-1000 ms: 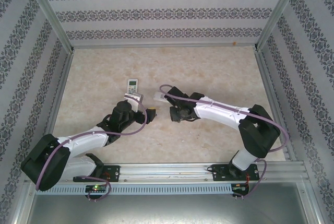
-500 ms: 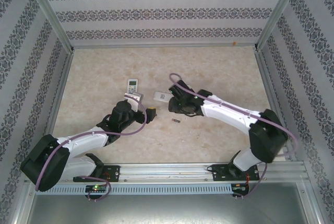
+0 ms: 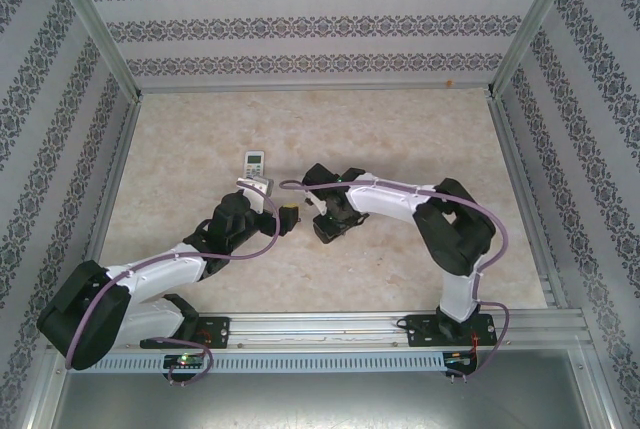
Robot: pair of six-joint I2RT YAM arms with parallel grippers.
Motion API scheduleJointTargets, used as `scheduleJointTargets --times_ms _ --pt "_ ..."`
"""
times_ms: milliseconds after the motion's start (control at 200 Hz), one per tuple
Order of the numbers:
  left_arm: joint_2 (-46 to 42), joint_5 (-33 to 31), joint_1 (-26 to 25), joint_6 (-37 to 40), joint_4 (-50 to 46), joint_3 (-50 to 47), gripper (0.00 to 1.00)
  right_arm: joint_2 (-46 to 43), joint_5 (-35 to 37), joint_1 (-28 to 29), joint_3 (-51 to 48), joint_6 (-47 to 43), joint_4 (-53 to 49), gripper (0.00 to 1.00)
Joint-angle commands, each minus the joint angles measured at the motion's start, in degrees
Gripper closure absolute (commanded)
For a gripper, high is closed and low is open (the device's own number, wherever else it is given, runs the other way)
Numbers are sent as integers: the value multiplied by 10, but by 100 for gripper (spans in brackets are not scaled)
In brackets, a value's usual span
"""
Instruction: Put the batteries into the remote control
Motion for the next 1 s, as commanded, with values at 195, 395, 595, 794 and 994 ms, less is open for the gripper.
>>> scheduleJointTargets --times_ms 195,395,595,794,994 --pt "-25 -7 7 0 4 -7 0 22 50 -1 13 -3 -6 75" --pt "-27 -7 8 -1 3 -8 0 -9 50 -3 17 34 -9 97" --pt "-23 -7 7 -3 9 -9 0 -98 94 -28 2 197 102 91" --pt "-15 -2 7 -6 13 -9 0 -111 267 -50 -32 364 219 93" --pt "-17 -3 7 -5 13 -9 0 -41 317 -55 12 410 222 94"
